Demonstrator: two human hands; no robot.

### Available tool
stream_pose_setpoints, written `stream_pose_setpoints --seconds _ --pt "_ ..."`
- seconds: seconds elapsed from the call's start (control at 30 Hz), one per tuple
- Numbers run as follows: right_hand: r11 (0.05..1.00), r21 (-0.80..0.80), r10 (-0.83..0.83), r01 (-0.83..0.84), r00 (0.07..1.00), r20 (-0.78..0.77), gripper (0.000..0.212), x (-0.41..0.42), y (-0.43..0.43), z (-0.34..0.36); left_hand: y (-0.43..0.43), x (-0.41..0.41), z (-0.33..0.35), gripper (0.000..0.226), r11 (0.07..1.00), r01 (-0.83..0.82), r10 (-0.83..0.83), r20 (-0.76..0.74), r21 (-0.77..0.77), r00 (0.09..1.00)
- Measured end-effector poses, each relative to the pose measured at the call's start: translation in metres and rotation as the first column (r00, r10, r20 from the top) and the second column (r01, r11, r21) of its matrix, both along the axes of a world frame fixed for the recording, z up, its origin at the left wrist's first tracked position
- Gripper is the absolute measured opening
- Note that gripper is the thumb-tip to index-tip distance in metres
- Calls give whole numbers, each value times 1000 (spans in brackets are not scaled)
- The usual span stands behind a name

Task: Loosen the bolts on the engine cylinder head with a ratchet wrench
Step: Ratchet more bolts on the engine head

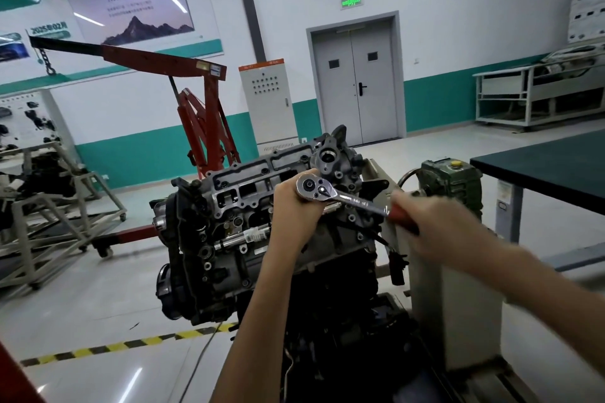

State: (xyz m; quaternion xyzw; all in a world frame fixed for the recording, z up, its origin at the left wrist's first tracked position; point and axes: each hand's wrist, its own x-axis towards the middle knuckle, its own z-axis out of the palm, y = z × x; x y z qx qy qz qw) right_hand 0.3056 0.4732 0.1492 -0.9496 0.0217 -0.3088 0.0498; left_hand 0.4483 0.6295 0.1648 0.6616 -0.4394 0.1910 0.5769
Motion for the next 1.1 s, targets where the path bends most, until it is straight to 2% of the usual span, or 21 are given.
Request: stream_pose_setpoints --seconds 0.07,0.13,0.2,0.27,0.37,0.43,0.5,0.57,0.6,0.7,0.77,0.87,0.9,0.97,1.03,1.1 --pt "988 -150 -41 47 998 43 12 5 -19 30 1 -1 2 49 999 36 -36 -6 1 999" --pt "981 -182 -53 59 998 37 13 10 -21 36 1 -2 1 49 999 35 -35 -5 -15 999" --pt "997 -63 -35 35 999 7 14 9 -12 16 -1 -2 -4 50 997 2 -1 13 -72 1000" --pt "992 128 4 -1 1000 -20 20 5 9 -16 -6 -4 -10 49 985 -73 76 12 -157 997" --pt "907 416 32 -63 996 81 30 5 60 -52 -15 -11 -12 30 953 -137 126 -60 -269 990" --pt "819 562 50 -114 991 127 35 9 96 -66 -19 -13 -13 29 942 -81 42 -123 -327 992" --pt "774 616 80 -147 987 136 31 12 112 -72 -20 -14 -9 38 929 -6 -85 -226 -371 970" --pt "822 559 61 -110 993 105 30 9 96 -67 -16 -11 -8 38 943 12 -101 -254 -332 962" --pt "871 484 55 -85 996 77 29 6 80 -61 -13 -11 -7 36 963 -21 -35 -200 -268 979" --pt "990 144 9 -14 999 34 26 2 26 -32 -7 -8 -8 42 989 -39 25 -98 -144 995" --pt "999 -47 -17 20 998 66 18 6 -2 -1 -3 -7 -7 44 993 -25 14 -92 -115 996" --pt "980 -196 -32 45 997 67 16 14 -20 35 0 -7 -3 43 996 -7 -1 -88 -88 996" --pt "979 -199 -33 46 997 67 17 15 -21 37 0 -7 -3 43 997 -2 -4 -84 -82 996" --pt "994 -104 -31 37 998 57 15 13 -15 23 0 -6 -4 42 996 9 -15 -61 -92 998" --pt "998 65 -16 15 1000 24 21 6 3 -7 -2 -6 -8 36 991 -20 17 -24 -134 1000" --pt "956 290 34 -39 999 22 29 1 33 -37 -7 -9 -12 32 980 -55 54 -11 -190 998"
